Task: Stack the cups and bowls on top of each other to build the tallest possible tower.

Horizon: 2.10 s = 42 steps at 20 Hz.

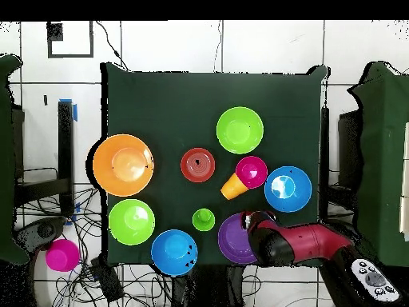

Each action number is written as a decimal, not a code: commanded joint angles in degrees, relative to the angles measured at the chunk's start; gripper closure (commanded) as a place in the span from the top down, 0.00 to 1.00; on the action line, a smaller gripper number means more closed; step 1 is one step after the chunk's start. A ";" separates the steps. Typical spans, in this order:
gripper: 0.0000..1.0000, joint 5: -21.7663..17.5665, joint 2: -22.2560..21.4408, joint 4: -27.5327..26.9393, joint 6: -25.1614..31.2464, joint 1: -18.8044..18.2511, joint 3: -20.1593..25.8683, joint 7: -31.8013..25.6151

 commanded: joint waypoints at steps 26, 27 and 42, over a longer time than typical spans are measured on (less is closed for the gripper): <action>1.00 -2.03 3.20 -1.88 5.83 0.28 5.87 -6.64; 1.00 -1.12 1.48 -0.54 7.03 -0.77 6.64 -7.67; 1.00 11.89 -22.18 10.19 21.21 -12.96 30.14 -23.06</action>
